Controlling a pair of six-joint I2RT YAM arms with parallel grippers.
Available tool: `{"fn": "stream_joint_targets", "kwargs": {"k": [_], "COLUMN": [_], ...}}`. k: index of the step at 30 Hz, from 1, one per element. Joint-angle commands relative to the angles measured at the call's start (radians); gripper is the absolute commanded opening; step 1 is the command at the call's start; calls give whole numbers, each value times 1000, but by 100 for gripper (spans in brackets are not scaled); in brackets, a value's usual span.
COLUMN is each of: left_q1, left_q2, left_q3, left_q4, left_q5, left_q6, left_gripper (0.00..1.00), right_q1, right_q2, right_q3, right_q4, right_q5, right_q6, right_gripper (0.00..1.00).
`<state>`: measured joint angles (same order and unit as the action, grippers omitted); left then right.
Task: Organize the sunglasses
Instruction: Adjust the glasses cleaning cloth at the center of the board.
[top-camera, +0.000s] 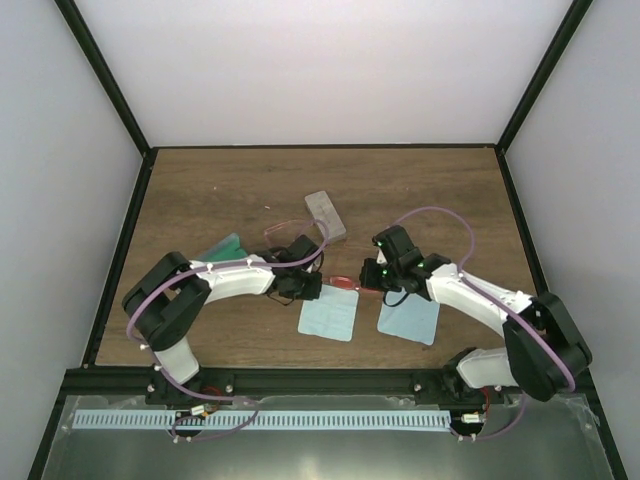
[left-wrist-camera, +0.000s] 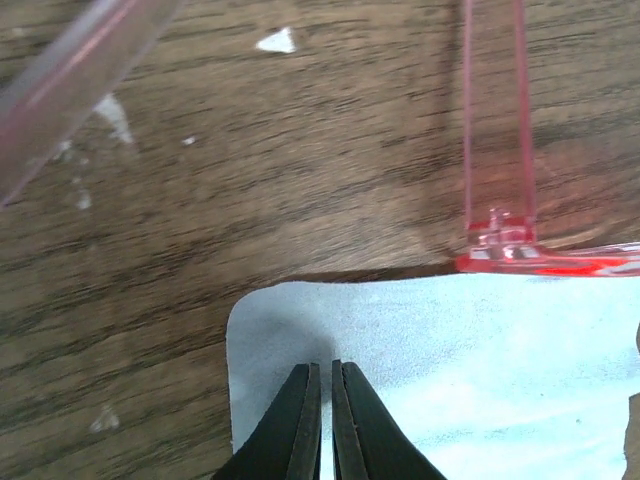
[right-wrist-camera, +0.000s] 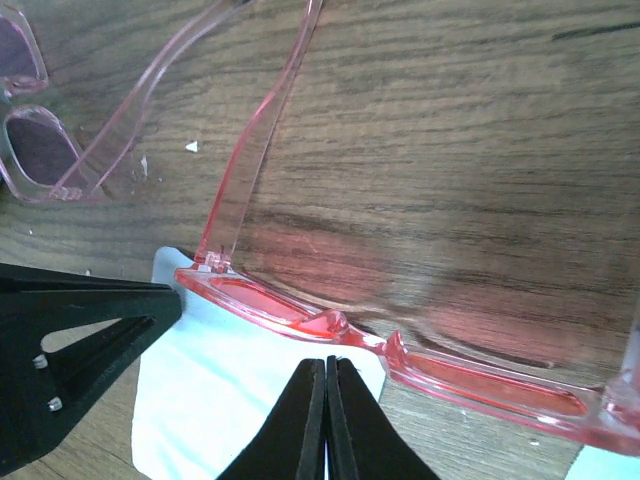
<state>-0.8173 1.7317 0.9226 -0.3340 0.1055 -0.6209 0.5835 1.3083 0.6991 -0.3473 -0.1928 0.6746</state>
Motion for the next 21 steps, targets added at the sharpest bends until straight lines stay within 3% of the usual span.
{"fn": "stream_joint_targets", "kwargs": {"k": [1,9,21], "left_q1": [7,7,8], "left_q2": [-12,-46,-60], "left_q3": [-42,-46,-19], "left_q4": [-109,-141,-168], "left_q5": [-79,-101,-123], "left_q6": [-37,-58,-53], "left_gripper": [4,5,28], "right_q1": [26,85,52], "right_q2": [58,157,311], "right_q3": [34,63,153], "right_q4": [50,106,106], "right_q5": [-45,-74,5], "right_q6": [-11,12,-45], "right_gripper": [2,2,3]}}
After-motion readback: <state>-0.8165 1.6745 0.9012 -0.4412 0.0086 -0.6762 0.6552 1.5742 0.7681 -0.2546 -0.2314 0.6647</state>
